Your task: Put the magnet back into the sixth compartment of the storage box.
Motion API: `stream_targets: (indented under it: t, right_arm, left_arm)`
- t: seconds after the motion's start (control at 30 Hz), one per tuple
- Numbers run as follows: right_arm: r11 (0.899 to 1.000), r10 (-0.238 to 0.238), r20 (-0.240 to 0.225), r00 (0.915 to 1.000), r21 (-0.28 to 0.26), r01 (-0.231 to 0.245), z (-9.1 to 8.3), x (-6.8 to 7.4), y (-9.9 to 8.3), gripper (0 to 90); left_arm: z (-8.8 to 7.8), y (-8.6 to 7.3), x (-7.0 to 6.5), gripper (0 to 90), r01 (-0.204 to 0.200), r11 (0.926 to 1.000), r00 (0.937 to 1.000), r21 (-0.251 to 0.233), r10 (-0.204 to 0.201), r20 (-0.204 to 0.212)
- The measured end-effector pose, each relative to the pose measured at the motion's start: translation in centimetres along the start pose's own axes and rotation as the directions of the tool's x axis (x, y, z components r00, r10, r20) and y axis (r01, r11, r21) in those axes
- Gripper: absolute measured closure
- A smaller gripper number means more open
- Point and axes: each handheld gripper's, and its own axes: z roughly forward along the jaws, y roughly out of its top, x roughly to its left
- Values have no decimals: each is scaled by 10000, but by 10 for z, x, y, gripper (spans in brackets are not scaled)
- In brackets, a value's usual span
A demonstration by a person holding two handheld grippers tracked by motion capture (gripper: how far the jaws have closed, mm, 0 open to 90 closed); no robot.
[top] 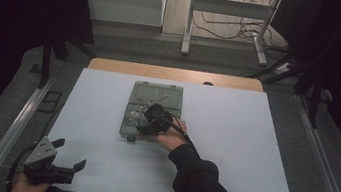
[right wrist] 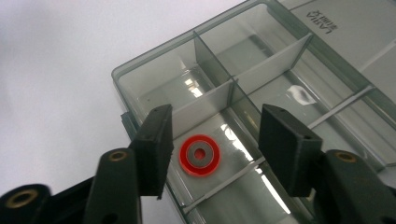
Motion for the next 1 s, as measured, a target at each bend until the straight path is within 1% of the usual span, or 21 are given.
stream_targets:
  t: [0.13,0.43,0.57,0.73,0.9,1.0]
  right_arm:
    - [9999,-118,150,9998,-114,120,-4,2,0,393]
    - [9996,-255,92,9996,-155,256,-12,5,-1,354]
    - [9996,-206,74,9998,-200,207,-17,5,-3,349]
    - [9993,-268,121,9996,-255,271,-22,5,-5,334]
    - [9995,-129,165,9998,-297,134,-26,4,-7,314]
    - [9995,-123,197,9997,-298,128,-28,4,-8,305]
  left_arm:
    - [0,0,0,8,-5,10000,10000,-4,5,-4]
    - [0,0,0,8,-3,10000,10000,2,3,-9]
    - [0,0,0,8,-1,10000,10000,3,1,-12]
    - [0,0,0,8,-3,10000,10000,3,3,-13]
    - [0,0,0,8,5,10000,10000,4,-5,-10]
    - [0,0,0,8,0,10000,10000,7,0,-14]
